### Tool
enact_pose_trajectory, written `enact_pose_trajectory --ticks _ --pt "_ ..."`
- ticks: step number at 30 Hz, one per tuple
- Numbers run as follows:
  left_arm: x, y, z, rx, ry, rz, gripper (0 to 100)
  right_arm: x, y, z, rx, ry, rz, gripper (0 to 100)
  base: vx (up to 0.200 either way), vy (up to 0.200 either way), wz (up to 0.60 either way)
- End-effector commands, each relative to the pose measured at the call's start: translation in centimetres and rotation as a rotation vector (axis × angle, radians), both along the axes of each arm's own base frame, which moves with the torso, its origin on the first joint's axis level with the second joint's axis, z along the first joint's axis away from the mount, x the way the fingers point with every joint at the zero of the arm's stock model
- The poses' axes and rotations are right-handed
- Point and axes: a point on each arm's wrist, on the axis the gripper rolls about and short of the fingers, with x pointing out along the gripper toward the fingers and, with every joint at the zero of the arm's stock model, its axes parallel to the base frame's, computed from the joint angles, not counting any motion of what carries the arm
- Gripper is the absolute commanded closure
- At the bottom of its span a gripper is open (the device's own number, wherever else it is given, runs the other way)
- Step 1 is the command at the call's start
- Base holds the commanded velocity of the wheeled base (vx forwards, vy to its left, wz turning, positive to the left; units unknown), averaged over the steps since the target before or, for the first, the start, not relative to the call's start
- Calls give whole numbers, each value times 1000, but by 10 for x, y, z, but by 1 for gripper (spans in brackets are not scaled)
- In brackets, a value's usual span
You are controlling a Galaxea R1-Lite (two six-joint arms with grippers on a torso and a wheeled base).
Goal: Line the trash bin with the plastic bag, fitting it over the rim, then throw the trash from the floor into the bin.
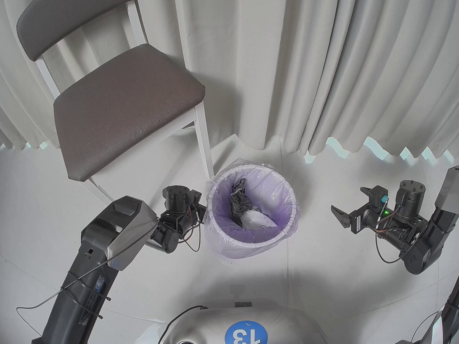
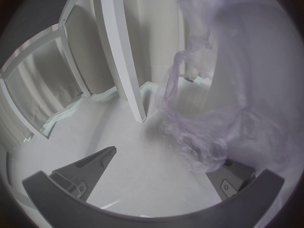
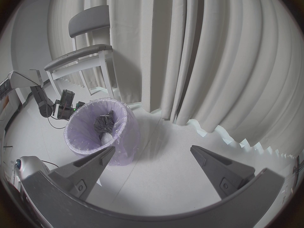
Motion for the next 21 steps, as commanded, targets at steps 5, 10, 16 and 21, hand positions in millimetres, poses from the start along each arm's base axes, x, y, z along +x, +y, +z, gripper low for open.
enact_pose_trajectory --ticks 5,10,16,21 --pt "7 10 -8 37 -3 82 0 -1 -1 -7 4 10 15 0 0 0 0" --pt "-7 32 17 36 -24 134 0 -6 0 -7 5 14 18 0 0 0 0" --pt "-40 53 47 33 -37 155 0 -17 -3 -11 -11 57 13 0 0 0 0" --pt "-71 67 60 13 -62 166 0 -26 -5 -21 -29 110 19 0 0 0 0"
